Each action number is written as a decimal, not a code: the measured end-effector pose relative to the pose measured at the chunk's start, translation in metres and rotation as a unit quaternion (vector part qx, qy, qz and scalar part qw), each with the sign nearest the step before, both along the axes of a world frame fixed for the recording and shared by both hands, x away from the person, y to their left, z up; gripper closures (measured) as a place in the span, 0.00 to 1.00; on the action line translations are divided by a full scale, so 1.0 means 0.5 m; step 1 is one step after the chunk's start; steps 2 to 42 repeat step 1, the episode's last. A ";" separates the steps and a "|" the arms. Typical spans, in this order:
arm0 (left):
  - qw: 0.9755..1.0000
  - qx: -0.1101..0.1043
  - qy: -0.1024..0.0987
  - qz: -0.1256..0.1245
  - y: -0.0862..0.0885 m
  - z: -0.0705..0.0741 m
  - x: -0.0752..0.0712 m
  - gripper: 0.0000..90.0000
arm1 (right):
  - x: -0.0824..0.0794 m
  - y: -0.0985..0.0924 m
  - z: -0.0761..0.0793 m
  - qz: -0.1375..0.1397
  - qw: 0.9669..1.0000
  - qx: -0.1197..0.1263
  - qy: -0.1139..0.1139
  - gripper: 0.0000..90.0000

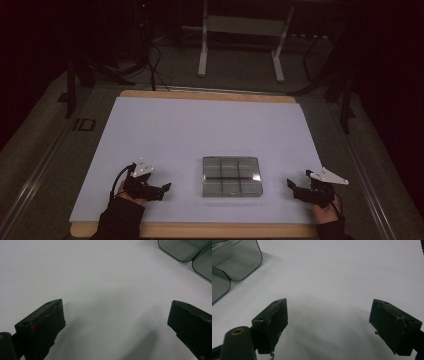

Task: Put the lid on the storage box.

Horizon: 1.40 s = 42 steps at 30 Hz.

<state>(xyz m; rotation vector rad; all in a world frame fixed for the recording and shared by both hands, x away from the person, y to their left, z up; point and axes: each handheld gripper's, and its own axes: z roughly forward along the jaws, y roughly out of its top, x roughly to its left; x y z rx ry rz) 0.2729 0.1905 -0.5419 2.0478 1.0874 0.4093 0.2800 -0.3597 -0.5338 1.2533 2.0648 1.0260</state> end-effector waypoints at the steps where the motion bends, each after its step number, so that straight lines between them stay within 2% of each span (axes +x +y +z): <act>1: 1.000 0.000 0.000 0.000 0.000 0.000 0.000 0.03 | 0.000 0.000 0.000 0.000 1.000 -0.001 0.000 0.17; 42: 1.000 0.000 0.000 0.000 0.000 0.000 0.000 0.03 | 0.000 0.000 0.000 0.000 1.000 -0.001 0.000 0.17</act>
